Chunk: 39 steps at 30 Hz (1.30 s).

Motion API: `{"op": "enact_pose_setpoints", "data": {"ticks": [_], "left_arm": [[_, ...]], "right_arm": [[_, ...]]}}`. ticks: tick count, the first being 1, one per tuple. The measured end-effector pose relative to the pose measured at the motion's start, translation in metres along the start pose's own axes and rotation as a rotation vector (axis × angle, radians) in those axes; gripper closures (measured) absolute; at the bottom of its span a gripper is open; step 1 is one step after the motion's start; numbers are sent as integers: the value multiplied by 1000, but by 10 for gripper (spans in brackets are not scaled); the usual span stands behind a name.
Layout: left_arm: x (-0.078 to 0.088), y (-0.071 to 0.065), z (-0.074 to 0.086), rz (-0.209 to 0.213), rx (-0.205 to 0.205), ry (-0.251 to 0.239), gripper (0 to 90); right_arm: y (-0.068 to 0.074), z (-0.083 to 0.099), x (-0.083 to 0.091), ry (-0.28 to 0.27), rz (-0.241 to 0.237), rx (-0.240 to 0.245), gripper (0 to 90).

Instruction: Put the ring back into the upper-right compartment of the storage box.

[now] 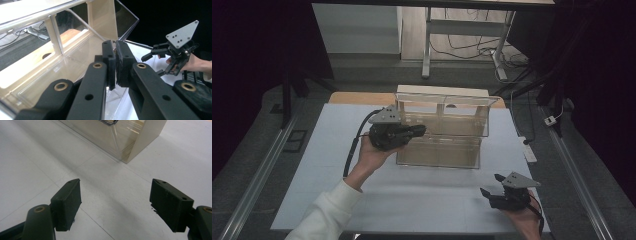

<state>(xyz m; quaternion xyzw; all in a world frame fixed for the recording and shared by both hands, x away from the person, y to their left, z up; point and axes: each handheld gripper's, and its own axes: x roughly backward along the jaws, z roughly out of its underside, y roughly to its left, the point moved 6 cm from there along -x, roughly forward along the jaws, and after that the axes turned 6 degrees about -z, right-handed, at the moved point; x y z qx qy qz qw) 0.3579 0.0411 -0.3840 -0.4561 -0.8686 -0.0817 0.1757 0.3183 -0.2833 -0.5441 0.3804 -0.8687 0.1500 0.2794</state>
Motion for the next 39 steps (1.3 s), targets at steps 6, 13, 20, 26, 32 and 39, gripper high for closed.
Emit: {"op": "enact_pose_setpoints", "data": {"ticks": [6,13,20,26,32,39], "left_arm": [[-7,-3,-8,-1,-9,-2,860],[-19,-6,-14,-2,-4,-10,860],[-30,-8,-20,-10,-14,-2,860],[-38,-8,-26,-24,-22,1,859],[-46,-7,-31,-31,-22,6,859],[-56,-7,-35,-41,-24,18,859]], "right_arm": [[0,0,0,1,-1,1,250],[0,1,0,5,-2,0,250],[0,1,0,5,-2,1,250],[0,1,-1,9,-1,2,250],[0,1,-1,5,-3,1,250],[0,1,-1,4,-2,2,250]]}}
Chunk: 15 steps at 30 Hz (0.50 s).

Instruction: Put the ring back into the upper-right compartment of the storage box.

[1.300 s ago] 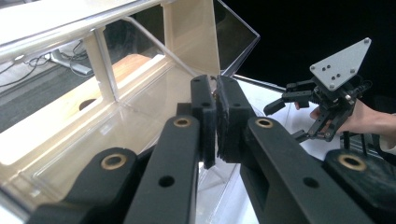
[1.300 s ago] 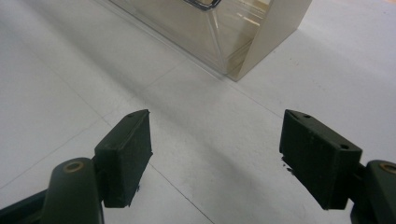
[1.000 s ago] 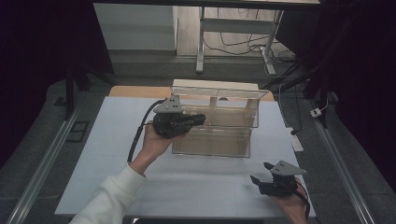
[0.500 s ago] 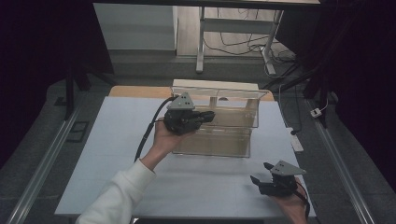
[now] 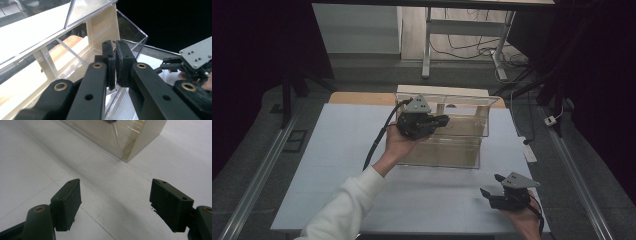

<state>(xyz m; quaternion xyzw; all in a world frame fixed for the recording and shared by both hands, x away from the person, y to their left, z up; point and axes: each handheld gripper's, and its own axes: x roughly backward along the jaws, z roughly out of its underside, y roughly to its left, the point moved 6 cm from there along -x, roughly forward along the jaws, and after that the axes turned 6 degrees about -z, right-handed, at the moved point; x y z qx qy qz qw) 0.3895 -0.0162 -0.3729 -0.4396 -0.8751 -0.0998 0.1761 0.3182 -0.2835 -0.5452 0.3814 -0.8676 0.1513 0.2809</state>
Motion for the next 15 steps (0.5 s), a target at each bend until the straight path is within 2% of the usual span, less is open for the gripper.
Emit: {"op": "enact_pose_setpoints", "data": {"ticks": [15], "left_arm": [[-21,0,-9,-35,-8,4,858]], "right_arm": [[0,0,0,-1,-1,0,249]]}}
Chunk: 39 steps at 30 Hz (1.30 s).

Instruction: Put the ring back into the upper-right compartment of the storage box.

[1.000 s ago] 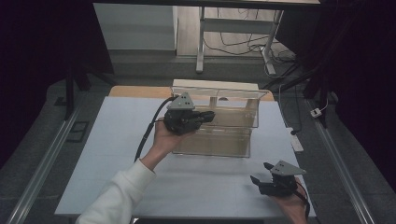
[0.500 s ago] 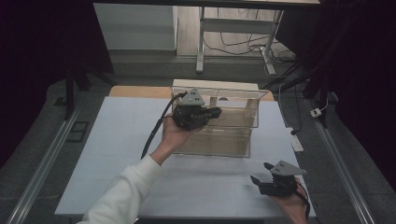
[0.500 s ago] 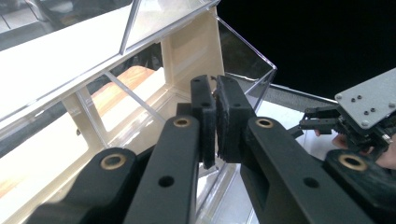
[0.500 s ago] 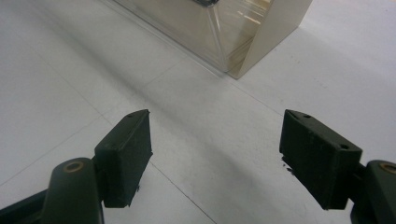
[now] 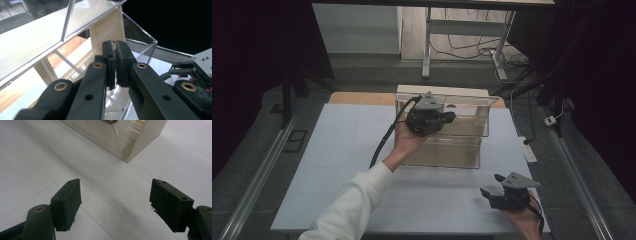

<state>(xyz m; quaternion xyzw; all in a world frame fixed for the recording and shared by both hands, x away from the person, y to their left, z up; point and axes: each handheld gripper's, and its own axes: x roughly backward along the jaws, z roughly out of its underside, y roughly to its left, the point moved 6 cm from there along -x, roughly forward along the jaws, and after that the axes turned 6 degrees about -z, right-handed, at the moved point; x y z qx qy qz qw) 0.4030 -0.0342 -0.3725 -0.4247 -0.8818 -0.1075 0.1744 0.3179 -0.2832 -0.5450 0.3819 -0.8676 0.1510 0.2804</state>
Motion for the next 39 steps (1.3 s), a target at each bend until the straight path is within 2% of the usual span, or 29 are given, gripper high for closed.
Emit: {"op": "enact_pose_setpoints", "data": {"ticks": [11,12,14,16,22,25,31,35,39], "left_arm": [[-5,-1,-1,-13,-9,-6,847],[-5,-1,-1,-18,-12,-9,825],[-4,-2,0,-23,-15,-13,721],[-2,-3,0,3,-9,-15,677],[4,-5,3,37,-5,-11,584],[12,-6,6,57,7,-22,569],[32,-6,19,76,3,-21,542],[47,-4,31,84,5,-1,508],[63,1,44,62,15,3,468]], "right_arm": [[0,0,0,0,0,-1,250],[0,0,0,0,0,0,250],[0,0,0,0,0,0,250],[0,0,1,-1,0,-2,249],[0,0,0,2,-1,1,249],[0,0,0,1,-1,0,249],[0,0,0,-1,-1,0,250],[0,0,-1,2,1,0,249],[1,0,-1,0,-1,-1,250]]}}
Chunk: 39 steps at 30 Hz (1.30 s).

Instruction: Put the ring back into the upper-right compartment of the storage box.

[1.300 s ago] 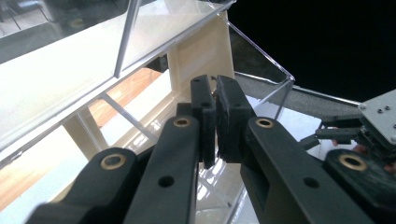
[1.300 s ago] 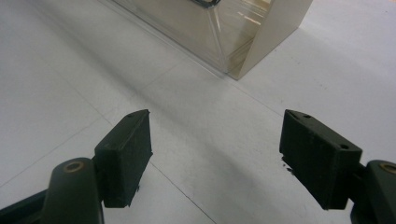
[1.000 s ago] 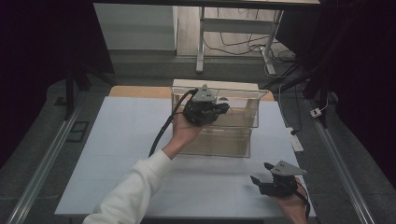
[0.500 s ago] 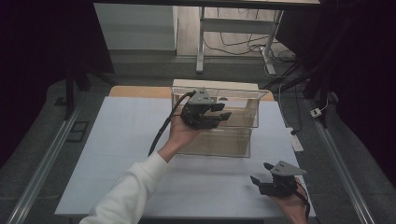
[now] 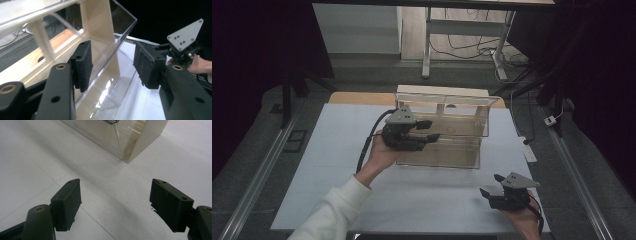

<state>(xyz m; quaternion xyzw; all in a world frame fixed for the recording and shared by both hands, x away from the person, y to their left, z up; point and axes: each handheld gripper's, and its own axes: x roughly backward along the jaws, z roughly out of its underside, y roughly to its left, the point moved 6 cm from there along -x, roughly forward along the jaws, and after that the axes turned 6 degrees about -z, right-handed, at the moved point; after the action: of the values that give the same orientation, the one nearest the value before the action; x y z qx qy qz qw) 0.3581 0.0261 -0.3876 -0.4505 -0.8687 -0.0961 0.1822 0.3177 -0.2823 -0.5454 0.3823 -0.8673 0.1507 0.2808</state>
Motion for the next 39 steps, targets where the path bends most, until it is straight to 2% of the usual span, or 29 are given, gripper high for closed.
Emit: {"op": "enact_pose_setpoints", "data": {"ticks": [6,9,14,20,26,32,37,39], "left_arm": [[25,5,23,-48,11,12,394],[39,9,36,-87,9,20,368],[63,16,69,-127,44,48,352],[87,25,110,-175,103,82,348],[102,28,146,-203,126,132,347],[109,32,182,-218,169,173,344],[115,35,206,-235,218,195,341],[116,36,211,-241,222,204,340]], "right_arm": [[1,0,0,2,-3,3,250],[1,0,0,2,-2,3,250],[1,1,0,8,-10,2,250],[2,0,-1,5,-4,3,250],[1,-1,0,3,6,4,250],[0,0,3,-6,8,-2,250],[-2,-1,6,-20,16,-4,251],[-2,-1,7,-22,19,-5,251]]}}
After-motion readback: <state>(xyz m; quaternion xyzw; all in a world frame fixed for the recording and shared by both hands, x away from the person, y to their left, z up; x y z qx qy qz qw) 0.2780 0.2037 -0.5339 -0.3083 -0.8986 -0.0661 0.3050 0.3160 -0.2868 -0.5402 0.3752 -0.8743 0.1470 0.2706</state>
